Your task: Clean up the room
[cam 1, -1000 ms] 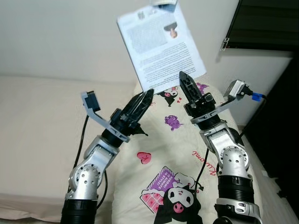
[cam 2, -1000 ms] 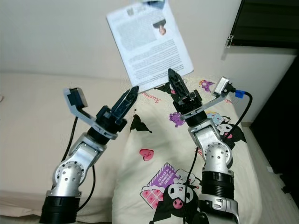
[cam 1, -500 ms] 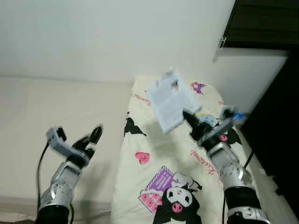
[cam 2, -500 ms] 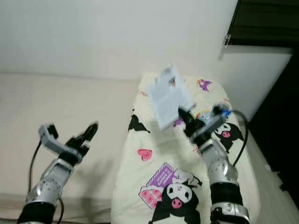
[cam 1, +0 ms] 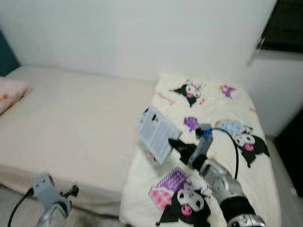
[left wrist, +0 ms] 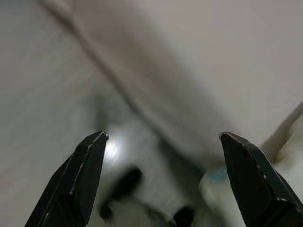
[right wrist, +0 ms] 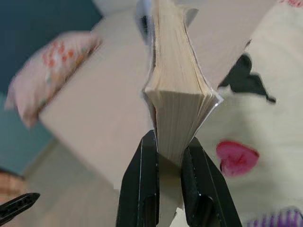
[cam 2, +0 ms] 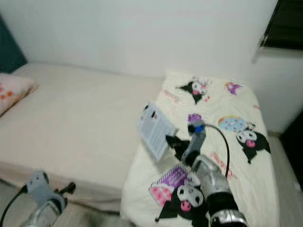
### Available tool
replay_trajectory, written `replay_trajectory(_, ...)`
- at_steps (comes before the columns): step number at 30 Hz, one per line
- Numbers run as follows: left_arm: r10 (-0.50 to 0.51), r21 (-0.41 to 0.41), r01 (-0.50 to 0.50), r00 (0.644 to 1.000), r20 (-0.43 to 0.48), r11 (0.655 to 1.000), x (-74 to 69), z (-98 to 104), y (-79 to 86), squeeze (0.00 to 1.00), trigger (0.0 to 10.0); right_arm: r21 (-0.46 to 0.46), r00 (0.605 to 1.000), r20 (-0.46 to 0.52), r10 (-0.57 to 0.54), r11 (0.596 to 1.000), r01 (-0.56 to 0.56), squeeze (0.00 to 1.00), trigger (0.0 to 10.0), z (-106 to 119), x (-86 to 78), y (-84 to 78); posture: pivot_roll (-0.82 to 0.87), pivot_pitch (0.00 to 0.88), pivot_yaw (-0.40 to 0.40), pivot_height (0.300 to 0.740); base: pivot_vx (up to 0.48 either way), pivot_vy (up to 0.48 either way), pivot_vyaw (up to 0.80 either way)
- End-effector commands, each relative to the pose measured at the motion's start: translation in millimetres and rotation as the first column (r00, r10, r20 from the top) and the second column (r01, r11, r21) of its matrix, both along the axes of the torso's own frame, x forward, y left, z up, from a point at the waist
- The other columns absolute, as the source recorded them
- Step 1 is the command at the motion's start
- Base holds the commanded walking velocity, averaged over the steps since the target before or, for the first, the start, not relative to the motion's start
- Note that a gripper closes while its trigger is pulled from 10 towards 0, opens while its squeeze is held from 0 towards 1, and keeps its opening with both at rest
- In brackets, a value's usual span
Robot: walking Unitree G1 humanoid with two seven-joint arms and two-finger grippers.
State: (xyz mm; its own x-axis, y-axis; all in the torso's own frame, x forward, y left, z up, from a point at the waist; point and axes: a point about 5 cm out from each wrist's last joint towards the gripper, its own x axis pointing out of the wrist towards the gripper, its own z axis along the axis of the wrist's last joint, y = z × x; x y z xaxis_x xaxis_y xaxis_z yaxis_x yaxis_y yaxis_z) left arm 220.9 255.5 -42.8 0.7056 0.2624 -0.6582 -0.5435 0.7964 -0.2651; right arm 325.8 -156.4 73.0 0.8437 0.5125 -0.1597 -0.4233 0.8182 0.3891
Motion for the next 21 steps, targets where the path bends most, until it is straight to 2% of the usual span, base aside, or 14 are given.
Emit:
replay_trajectory(1, -0.012, 0.023, 0.013, 1.000, -0.019, 1.000, -4.1, -3, -0.3, 0.00, 10.0, -0.012, 0.999, 0.035, 0.019, 1.000, -0.019, 0.00, 0.0, 2, 0.7, 3.1, 0.00, 0.019, -0.053, 0.740, 0.000, 0.000, 0.80)
replay_trajectory(3, -0.043, 0.039, 0.047, 0.994, -0.101, 0.998, -23.2, -18, -6.9, 0.00, 10.0, -0.037, 1.000, 0.008, 0.027, 0.999, -0.026, 0.00, 0.0, -8, -3.3, 1.9, 0.00, 0.017, -0.053, 0.740, 0.000, 0.000, 0.80)
replay_trajectory(4, -0.043, 0.039, 0.047, 0.994, -0.101, 0.998, -23.2, -18, -6.9, 0.00, 10.0, -0.037, 1.000, 0.008, 0.027, 0.999, -0.026, 0.00, 0.0, -8, -3.3, 1.9, 0.00, 0.017, -0.053, 0.740, 0.000, 0.000, 0.80)
replay_trajectory(5, -0.061, 0.044, 0.069, 0.984, -0.168, 0.997, -38.8, -28, -11.4, 0.00, 10.0, -0.054, 0.999, -0.015, 0.029, 0.998, -0.030, 0.00, 0.0, -15, -6.8, 0.5, 0.00, 0.016, -0.053, 0.740, 0.000, 0.000, 0.80)
replay_trajectory(6, -0.061, 0.044, 0.069, 0.984, -0.168, 0.997, -38.8, -28, -11.4, 0.00, 10.0, -0.054, 0.999, -0.015, 0.029, 0.998, -0.030, 0.00, 0.0, -15, -6.8, 0.5, 0.00, 0.016, -0.053, 0.740, 0.000, 0.000, 0.80)
replay_trajectory(8, -0.086, 0.050, 0.100, 0.969, -0.232, 0.994, -53.5, -37, -16.5, 0.00, 10.0, -0.053, 0.999, -0.018, 0.038, 0.998, -0.039, 0.00, 0.0, -19, -8.9, 0.7, 0.00, 0.011, -0.055, 0.740, 0.000, 0.000, 0.80)
replay_trajectory(16, -0.161, 0.038, 0.175, 0.957, -0.242, 0.984, -61.1, -43, -26.3, 0.00, 10.0, -0.023, 0.996, 0.033, 0.085, 0.996, -0.084, 0.00, 0.0, -12, -6.8, 6.0, 0.00, 0.000, -0.052, 0.740, 0.000, 0.000, 0.80)
replay_trajectory(21, -0.175, 0.042, 0.190, 0.955, -0.241, 0.981, -60.8, -43, -26.6, 0.00, 10.0, -0.008, 0.991, 0.071, 0.117, 0.993, -0.116, 0.00, 0.0, -6, -4.5, 10.2, 0.00, 0.000, -0.053, 0.740, 0.000, 0.000, 0.80)
